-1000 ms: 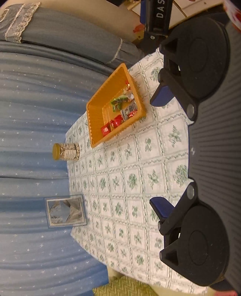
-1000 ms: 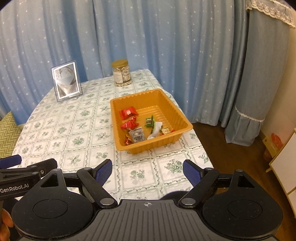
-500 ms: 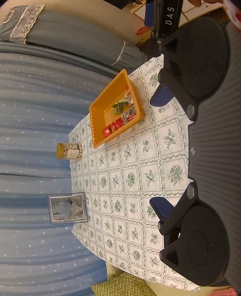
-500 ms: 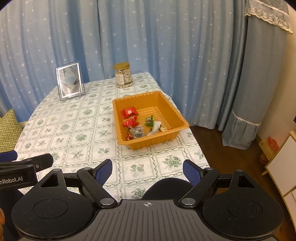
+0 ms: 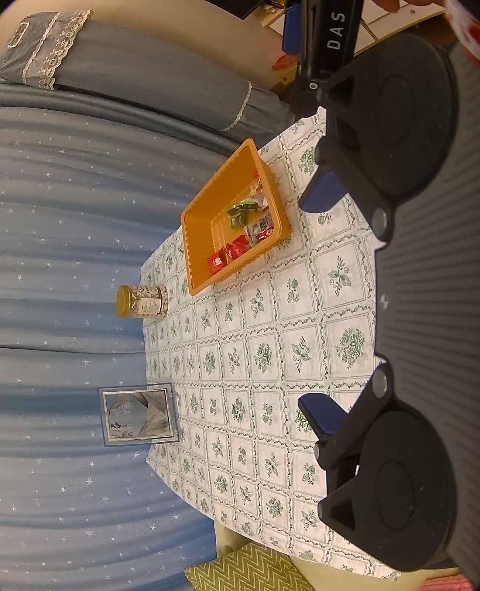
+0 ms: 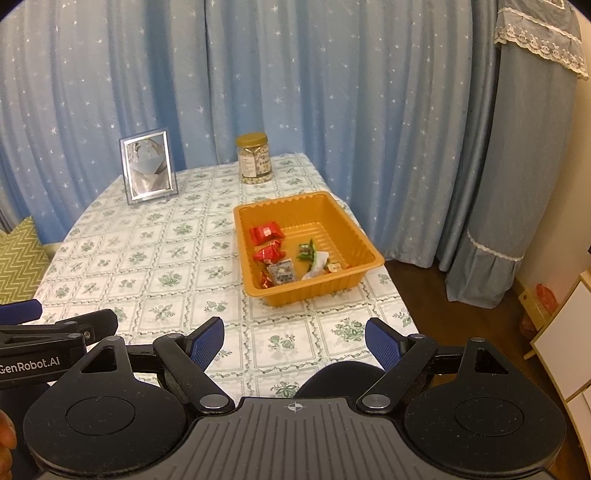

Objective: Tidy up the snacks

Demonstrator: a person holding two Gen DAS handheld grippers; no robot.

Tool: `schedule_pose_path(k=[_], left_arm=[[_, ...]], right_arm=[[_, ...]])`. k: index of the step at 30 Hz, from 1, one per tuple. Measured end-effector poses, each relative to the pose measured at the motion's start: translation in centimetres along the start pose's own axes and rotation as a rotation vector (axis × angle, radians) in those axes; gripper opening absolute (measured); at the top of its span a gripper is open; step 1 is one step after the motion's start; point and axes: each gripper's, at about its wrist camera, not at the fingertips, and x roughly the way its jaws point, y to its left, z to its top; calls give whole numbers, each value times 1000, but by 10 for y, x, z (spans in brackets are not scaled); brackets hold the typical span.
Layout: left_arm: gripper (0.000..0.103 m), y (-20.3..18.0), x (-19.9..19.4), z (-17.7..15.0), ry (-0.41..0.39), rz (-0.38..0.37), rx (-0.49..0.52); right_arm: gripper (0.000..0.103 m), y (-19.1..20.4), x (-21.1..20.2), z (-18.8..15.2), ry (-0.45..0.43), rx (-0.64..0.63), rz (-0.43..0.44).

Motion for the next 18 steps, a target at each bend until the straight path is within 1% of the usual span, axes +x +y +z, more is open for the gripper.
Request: schedule_pose_path(k=[18], left_arm=[[103, 1, 4, -4, 10, 3, -2]], right_arm=[[83, -1, 1, -3, 4, 9, 3]])
